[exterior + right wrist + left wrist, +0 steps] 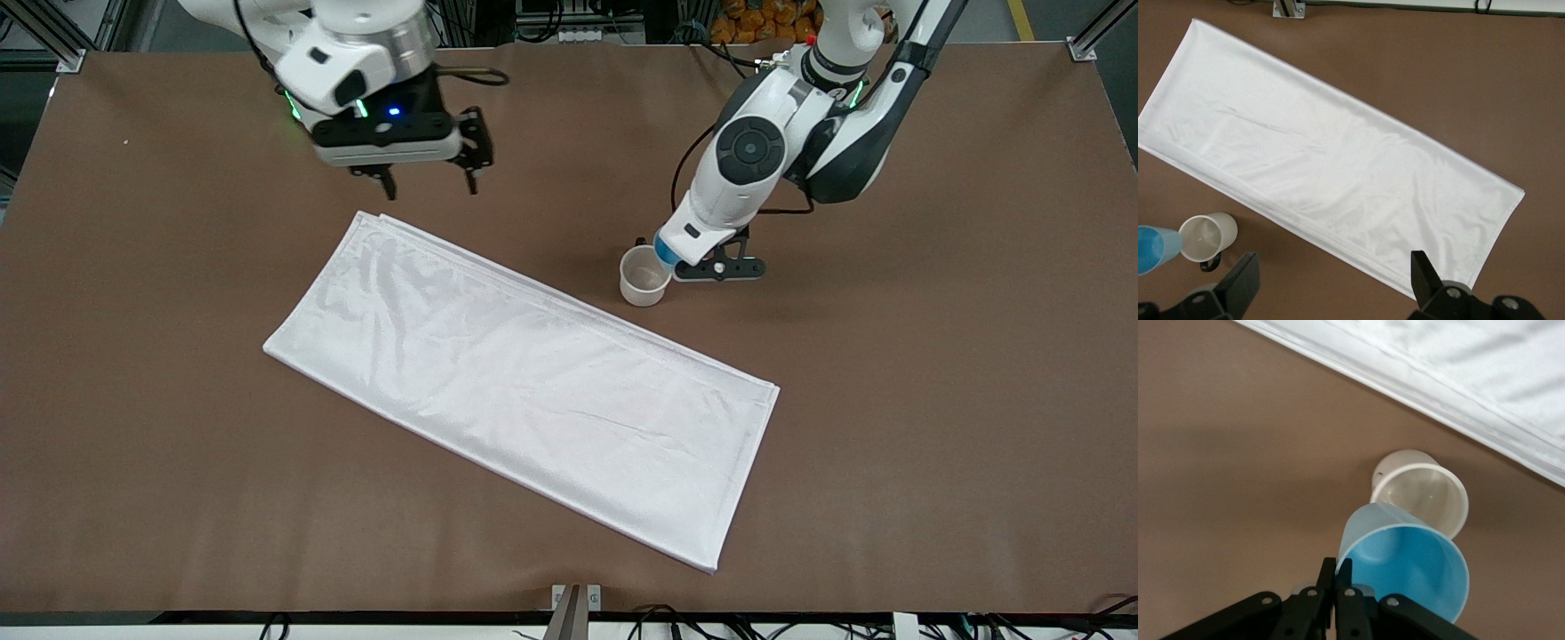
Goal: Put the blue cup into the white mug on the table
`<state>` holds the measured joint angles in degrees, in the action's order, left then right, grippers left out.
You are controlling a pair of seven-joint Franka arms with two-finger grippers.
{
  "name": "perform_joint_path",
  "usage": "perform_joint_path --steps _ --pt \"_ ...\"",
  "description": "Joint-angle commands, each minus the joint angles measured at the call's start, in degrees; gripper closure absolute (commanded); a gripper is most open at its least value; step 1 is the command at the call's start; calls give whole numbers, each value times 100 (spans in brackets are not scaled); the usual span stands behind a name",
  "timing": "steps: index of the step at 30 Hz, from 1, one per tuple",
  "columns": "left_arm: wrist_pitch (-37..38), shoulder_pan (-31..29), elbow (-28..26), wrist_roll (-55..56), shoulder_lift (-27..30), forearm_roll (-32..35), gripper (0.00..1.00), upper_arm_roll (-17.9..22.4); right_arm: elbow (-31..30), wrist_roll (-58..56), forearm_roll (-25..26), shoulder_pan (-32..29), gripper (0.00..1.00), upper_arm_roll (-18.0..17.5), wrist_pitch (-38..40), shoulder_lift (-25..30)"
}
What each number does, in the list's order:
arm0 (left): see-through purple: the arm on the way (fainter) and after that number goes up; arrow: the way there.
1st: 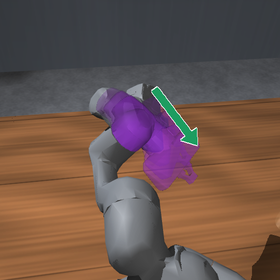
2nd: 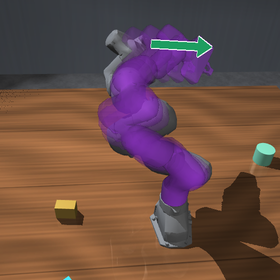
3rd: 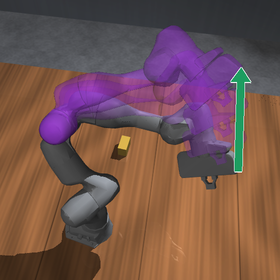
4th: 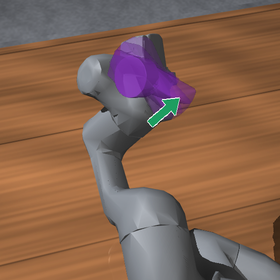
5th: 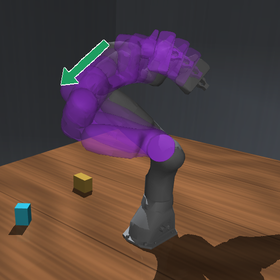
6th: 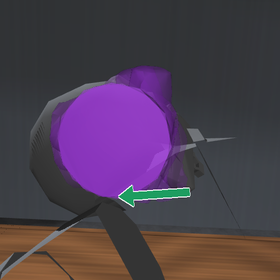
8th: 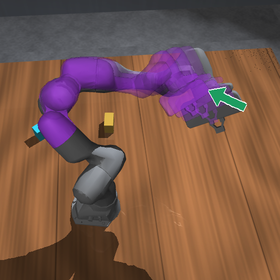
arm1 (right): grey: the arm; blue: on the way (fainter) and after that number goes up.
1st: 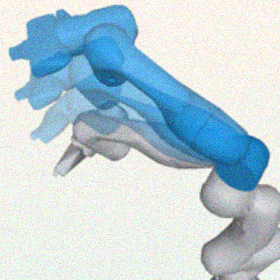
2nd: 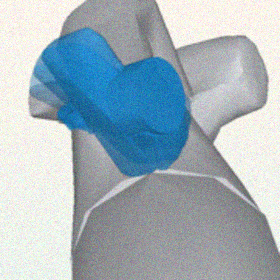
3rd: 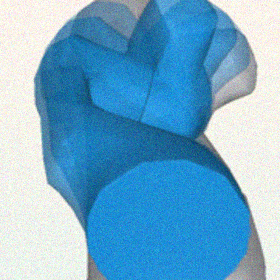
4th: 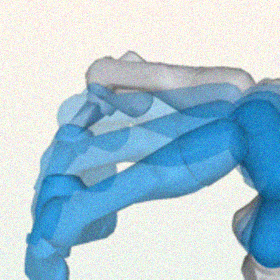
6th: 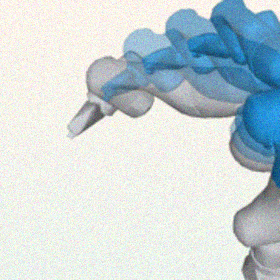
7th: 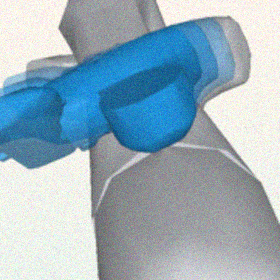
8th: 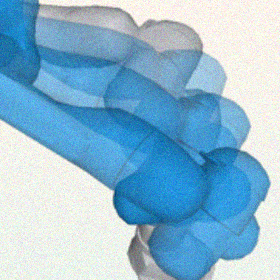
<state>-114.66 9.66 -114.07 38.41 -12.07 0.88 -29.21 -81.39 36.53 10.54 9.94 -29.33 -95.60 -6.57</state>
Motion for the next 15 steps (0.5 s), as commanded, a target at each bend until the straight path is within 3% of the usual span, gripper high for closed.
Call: perform_joint_path --steps 1,7,15 --pt "-135 202 166 377 -366 87 100 -85 -290 -191 -105 -360 0 15 32 288" --pt "-364 220 175 430 -462 96 100 -85 -404 -611 -122 -607 0 340 50 349" --pt "-531 203 297 422 -717 123 100 -67 -799 -1912 -570 -1222 0 736 85 727"
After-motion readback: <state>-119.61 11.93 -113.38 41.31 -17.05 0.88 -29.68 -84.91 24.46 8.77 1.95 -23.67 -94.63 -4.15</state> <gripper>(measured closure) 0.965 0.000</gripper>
